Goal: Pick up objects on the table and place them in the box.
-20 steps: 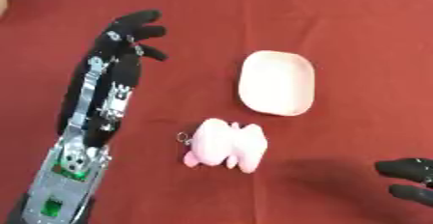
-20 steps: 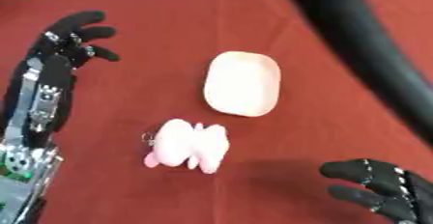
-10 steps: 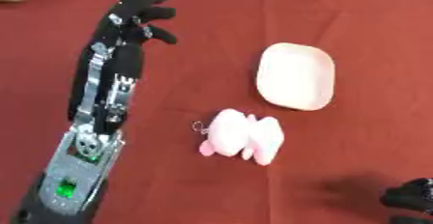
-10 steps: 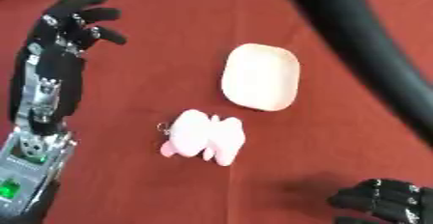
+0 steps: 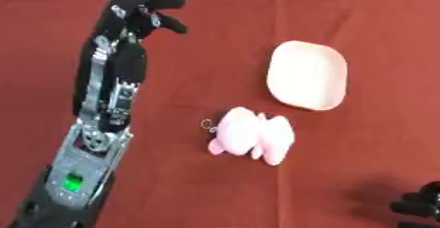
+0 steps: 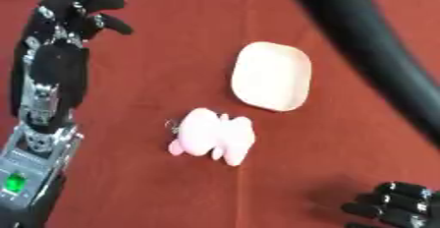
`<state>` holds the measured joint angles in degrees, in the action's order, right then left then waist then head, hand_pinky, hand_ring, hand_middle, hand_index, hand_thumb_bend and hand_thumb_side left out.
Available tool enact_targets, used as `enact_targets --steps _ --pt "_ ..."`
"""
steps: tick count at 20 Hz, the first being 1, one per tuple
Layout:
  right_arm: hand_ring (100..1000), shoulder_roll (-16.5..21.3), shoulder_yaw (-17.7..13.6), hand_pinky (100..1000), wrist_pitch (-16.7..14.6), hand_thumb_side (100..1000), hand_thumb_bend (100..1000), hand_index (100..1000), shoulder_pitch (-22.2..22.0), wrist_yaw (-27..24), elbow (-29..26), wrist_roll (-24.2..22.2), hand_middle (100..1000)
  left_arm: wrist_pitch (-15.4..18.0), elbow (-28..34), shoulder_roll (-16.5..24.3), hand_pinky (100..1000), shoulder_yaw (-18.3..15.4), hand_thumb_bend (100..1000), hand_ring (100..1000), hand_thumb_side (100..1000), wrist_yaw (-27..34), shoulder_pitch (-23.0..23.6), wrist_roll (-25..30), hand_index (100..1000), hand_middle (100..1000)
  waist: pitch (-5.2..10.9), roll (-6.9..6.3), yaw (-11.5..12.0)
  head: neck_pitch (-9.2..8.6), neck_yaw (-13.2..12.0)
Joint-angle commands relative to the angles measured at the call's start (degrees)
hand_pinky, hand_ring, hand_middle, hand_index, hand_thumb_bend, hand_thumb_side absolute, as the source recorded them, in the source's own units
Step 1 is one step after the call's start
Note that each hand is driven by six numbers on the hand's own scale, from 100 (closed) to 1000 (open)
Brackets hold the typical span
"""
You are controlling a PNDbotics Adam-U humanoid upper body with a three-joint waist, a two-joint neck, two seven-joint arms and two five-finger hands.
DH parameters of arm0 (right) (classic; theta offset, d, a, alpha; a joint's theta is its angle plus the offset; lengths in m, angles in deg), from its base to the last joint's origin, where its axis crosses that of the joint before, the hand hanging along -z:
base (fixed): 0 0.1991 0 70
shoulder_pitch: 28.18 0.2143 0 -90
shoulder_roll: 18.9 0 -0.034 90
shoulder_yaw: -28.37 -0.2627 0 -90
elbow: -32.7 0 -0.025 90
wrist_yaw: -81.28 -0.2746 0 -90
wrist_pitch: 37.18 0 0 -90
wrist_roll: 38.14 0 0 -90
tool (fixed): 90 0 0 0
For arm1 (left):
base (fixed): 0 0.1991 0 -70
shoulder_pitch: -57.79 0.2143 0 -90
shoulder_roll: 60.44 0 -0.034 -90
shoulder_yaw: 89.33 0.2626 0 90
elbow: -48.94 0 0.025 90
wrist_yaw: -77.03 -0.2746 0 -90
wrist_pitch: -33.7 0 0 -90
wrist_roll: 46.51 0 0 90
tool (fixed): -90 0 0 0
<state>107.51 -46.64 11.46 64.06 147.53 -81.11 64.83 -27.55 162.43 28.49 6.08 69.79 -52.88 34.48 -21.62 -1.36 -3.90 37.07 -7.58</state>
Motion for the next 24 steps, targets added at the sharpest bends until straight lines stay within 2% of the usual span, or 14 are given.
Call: enact_targets --steps 1,6,11,18,21,22,23,24 --pt "748 3.94 -0.59 638 1.62 453 318 864 0.21 2.06 -0.78 1.25 855 0.66 1.11 1.28 562 0.21 100 768 846 0.15 -0.62 0.39 873 786 0.97 0.51 -0.03 -0.1 -0.62" --pt "730 6.67 -1.14 635 3.54 462 303 831 1.19 3.99 -0.78 3.18 847 1.09 1.11 1.52 562 0.39 100 767 846 0.41 -0.6 0.85 873 785 1.2 0.91 -0.09 -0.2 -0.6" --pt "718 8.65 -1.16 635 4.2 465 296 809 4.23 4.13 -0.78 4.3 843 0.98 1.11 1.72 562 0.51 100 768 846 0.53 -0.49 1.22 874 786 1.56 1.36 -0.02 -0.83 -0.28" --pt "722 8.85 0.24 632 3.16 463 306 823 9.14 0.31 -0.78 1.39 846 0.71 1.11 1.68 560 0.74 100 768 845 0.56 -0.77 1.63 874 786 1.95 1.94 0.63 -1.5 -0.12" --pt "719 8.88 -0.24 631 2.54 469 319 806 10.92 -2.8 -0.78 0.44 846 0.59 1.11 1.71 560 0.75 100 768 845 0.54 -0.84 1.74 874 787 2.02 2.21 0.8 -0.8 -0.46" --pt "718 8.91 -0.74 631 2.54 504 194 803 11.43 -3.97 -0.78 0.52 845 0.56 1.11 1.74 560 0.74 100 768 851 0.52 -0.85 1.74 874 787 2.03 2.29 0.79 -0.59 -0.58" --pt "714 8.96 -1.24 630 2.51 474 319 793 11.85 -4.99 -0.78 0.58 844 0.53 1.11 1.77 560 0.73 100 768 846 0.51 -0.85 1.73 875 787 2.03 2.35 0.77 -0.51 -0.44" --pt "714 9.02 -1.61 630 2.43 483 296 792 12.17 -5.74 -0.78 0.6 845 0.49 1.11 1.79 559 0.72 100 768 846 0.5 -0.83 1.73 875 787 2.02 2.39 0.75 -0.51 -0.24"
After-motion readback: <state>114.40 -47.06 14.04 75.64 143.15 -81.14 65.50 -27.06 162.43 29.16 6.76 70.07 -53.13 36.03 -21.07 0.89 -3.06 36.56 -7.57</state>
